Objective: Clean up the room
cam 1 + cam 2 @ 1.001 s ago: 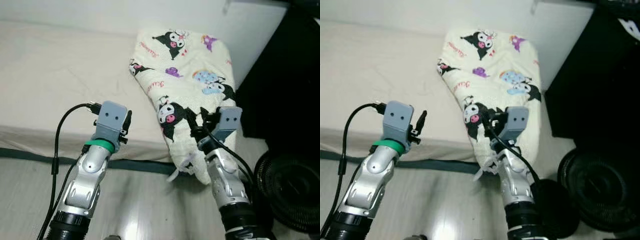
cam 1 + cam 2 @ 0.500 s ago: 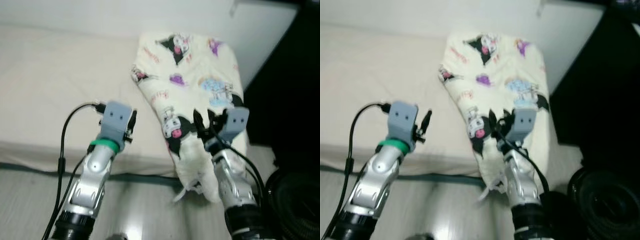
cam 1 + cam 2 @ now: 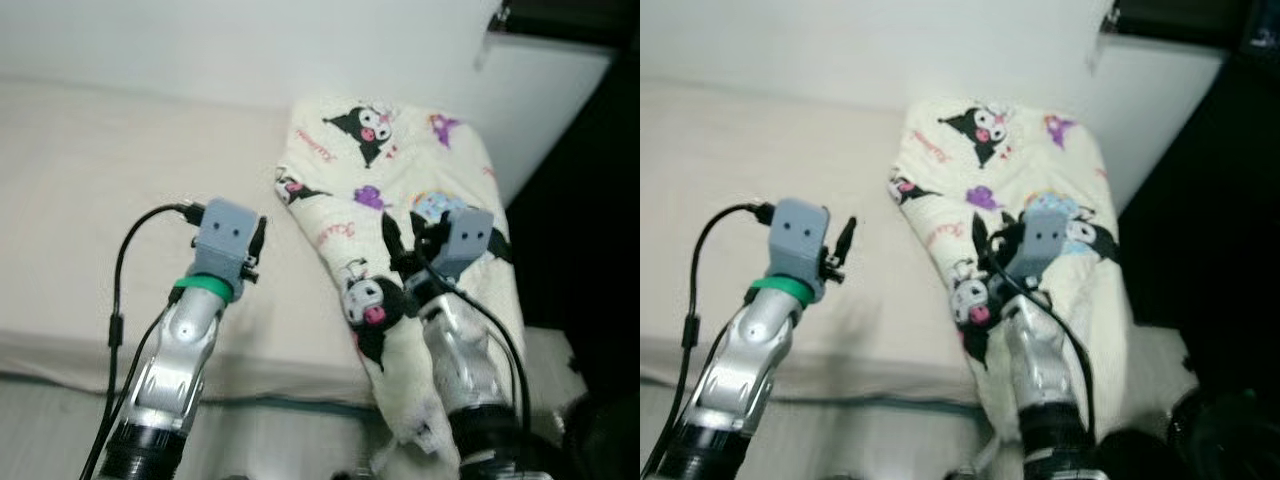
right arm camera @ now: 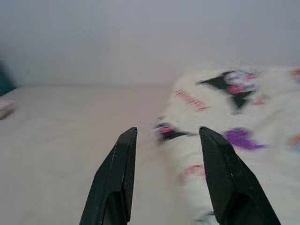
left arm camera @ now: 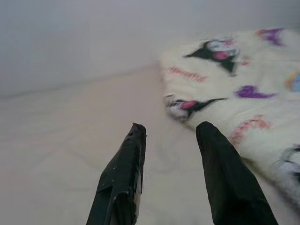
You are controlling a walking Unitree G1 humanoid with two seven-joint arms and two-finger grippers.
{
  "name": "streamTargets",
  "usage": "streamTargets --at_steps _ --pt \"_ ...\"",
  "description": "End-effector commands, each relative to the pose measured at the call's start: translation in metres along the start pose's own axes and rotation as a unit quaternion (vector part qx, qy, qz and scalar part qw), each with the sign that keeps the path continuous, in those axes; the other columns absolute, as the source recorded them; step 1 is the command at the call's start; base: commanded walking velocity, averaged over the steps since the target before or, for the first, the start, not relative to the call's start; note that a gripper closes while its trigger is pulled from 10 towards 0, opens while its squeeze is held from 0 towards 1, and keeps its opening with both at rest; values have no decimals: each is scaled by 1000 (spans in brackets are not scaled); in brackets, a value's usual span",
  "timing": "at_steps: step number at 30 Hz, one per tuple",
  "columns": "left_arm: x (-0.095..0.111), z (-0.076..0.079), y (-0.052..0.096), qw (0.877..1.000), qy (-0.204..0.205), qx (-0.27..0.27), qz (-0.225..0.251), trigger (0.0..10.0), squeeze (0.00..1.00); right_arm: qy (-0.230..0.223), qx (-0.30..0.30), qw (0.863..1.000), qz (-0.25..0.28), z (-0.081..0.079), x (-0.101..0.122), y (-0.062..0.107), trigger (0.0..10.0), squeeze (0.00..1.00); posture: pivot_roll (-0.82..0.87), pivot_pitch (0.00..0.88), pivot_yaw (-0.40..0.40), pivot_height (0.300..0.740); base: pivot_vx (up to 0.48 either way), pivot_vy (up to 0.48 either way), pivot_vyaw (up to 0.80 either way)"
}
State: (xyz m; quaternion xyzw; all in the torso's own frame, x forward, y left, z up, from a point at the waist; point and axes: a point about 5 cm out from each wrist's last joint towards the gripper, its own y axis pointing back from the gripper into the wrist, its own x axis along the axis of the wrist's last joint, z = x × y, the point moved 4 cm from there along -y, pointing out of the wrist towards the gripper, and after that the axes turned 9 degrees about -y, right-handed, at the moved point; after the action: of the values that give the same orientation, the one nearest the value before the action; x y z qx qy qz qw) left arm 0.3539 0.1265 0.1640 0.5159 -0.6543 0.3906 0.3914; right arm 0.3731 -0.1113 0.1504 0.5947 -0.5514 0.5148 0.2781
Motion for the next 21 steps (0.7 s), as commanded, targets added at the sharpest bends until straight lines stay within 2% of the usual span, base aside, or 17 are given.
streamTargets --at_steps 1,16,21 --pt "-2 10 2 1000 10 -18 -1 10000 0 4 -16 1000 -7 11 -2 4 10000 0 64 50 15 740 0 0 0" --pt "-4 13 5 1000 10 -27 -2 10000 0 -7 -25 1000 -7 13 -4 6 10000 0 65 52 17 740 0 0 0" --pt "-7 17 7 999 7 -35 -8 10000 0 -11 -33 999 -5 16 -3 7 10000 0 59 62 20 720 0 0 0"
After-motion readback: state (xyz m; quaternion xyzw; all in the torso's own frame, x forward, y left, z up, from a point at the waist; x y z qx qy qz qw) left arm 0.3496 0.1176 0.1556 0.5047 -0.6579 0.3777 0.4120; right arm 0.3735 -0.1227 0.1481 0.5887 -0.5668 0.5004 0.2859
